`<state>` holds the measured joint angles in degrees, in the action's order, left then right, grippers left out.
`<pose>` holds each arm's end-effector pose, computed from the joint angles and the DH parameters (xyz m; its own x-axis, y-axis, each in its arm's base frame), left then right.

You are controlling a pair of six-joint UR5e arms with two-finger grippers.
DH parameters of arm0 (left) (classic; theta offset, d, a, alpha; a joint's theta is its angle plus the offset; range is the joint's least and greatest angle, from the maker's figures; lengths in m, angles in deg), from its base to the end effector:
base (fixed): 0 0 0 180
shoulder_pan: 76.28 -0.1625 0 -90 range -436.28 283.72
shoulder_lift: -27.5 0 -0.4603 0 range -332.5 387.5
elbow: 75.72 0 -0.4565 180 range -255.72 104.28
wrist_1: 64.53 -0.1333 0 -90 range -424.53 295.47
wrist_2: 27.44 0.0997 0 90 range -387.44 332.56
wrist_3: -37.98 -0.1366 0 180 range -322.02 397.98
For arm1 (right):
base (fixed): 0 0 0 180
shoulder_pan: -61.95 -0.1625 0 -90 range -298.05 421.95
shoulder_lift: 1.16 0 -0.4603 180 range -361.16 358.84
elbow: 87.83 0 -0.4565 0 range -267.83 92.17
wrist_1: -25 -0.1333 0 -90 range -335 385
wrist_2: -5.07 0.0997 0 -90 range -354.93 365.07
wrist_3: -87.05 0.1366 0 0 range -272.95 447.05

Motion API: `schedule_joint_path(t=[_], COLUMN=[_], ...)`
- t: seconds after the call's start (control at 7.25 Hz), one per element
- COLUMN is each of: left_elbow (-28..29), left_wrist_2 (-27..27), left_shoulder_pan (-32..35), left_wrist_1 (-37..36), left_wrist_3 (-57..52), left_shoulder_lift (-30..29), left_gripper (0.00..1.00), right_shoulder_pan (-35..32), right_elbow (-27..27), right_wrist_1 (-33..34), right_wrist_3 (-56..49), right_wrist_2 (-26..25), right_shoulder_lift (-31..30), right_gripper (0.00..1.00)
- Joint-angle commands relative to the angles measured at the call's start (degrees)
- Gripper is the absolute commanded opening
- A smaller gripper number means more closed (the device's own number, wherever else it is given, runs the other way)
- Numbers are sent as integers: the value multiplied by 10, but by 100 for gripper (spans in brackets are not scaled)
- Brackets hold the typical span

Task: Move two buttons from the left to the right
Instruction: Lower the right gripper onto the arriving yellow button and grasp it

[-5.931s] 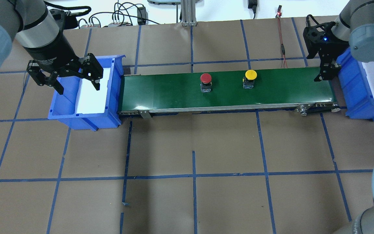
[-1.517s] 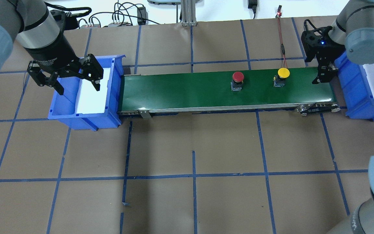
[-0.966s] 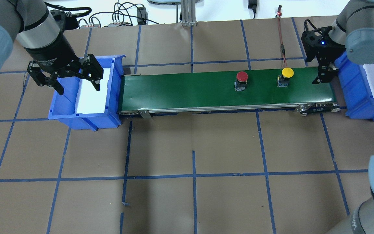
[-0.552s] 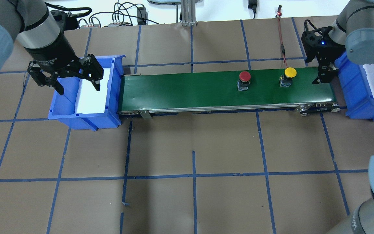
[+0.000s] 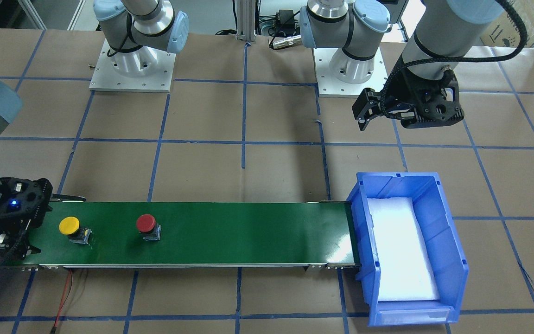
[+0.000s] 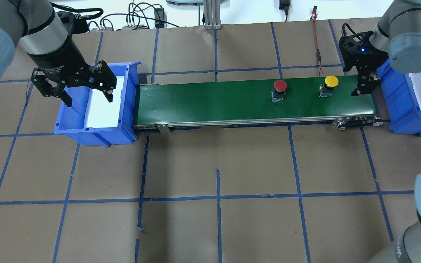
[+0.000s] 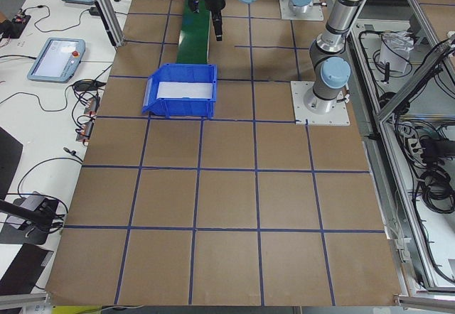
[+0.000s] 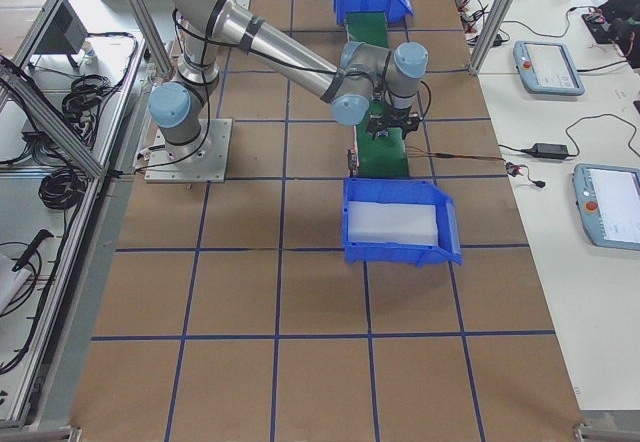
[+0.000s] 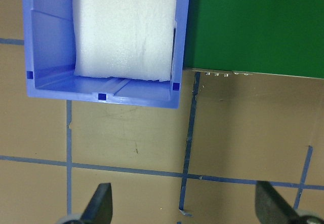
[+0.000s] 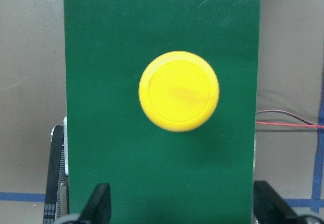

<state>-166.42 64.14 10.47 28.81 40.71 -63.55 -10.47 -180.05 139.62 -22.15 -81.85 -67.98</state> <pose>-0.0980 -0.5584 0.4639 -0.9943 -0.1015 -0.0317 -0.1039 0.9907 0.0873 -0.0748 -0.7016 0.2521 0.0278 -0.9996 0.0048 -0.9981 -0.0280 -0.0552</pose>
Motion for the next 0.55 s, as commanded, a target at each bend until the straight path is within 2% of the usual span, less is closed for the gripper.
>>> schedule_joint_path(t=[0.0,0.41], left_elbow=[0,0], left_wrist_2=[0,0], left_shoulder_pan=[0,0], left_wrist_1=[0,0], left_wrist_3=[0,0], left_shoulder_lift=[0,1], left_gripper=[100,100], right_shoulder_pan=[0,0], right_elbow=[1,0], right_wrist_1=[0,0], right_wrist_3=[0,1], right_wrist_2=[0,1], right_shoulder_lift=[1,0], right_gripper=[99,99])
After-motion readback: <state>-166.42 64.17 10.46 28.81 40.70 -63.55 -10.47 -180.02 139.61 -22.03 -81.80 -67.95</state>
